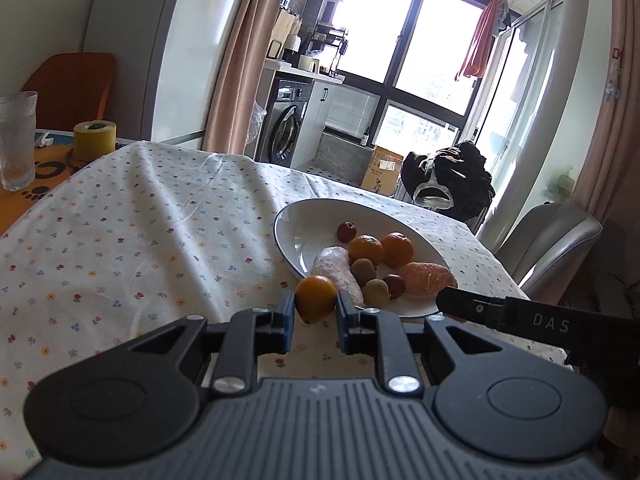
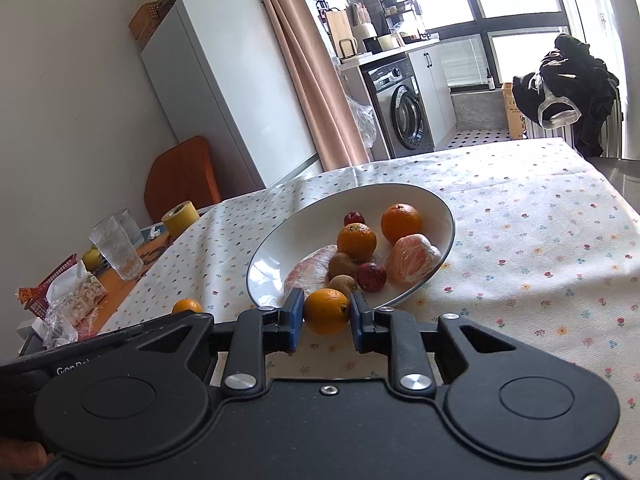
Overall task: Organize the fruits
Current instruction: 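Carry both small mandarins into the white bowl and open both grippers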
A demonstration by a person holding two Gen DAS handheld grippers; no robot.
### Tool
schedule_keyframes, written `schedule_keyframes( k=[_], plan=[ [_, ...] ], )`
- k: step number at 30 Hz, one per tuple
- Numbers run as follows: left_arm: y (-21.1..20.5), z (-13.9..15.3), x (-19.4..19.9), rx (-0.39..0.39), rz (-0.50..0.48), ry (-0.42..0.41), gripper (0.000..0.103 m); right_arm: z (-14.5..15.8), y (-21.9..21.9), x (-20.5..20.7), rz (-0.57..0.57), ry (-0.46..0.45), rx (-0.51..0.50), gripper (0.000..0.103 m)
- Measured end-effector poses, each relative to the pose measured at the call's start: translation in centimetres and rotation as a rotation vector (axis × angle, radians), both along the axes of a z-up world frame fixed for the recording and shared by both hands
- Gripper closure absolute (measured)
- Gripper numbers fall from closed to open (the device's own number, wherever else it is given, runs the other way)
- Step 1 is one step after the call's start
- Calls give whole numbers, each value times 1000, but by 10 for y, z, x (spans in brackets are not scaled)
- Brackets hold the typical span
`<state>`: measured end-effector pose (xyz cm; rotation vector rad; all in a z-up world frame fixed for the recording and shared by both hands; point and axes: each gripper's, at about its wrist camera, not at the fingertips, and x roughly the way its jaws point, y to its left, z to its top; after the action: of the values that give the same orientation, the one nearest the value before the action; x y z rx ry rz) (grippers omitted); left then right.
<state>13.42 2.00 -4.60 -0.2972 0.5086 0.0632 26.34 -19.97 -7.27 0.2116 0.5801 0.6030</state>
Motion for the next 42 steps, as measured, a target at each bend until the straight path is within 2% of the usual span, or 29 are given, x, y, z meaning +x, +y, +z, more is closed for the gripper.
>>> schedule_keyframes(
  k=[9, 22, 26, 28, 42],
  plan=[
    [-16, 10, 21, 16, -56, -11, 83, 3, -16, 12, -38, -20, -7, 80],
    [-12, 20, 59, 52, -46, -6, 83, 10, -6, 37, -8, -45, 9, 80],
    [-9, 24, 67, 68, -39, -8, 83, 13, 0, 45, 18, -64, 17, 69],
    [-6, 26, 71, 72, -32, -8, 83, 15, -2, 51, 15, -68, 28, 69],
    [10, 13, 118, 81, -7, 65, 83, 0, -22, 82, -35, -39, 48, 68]
  ],
)
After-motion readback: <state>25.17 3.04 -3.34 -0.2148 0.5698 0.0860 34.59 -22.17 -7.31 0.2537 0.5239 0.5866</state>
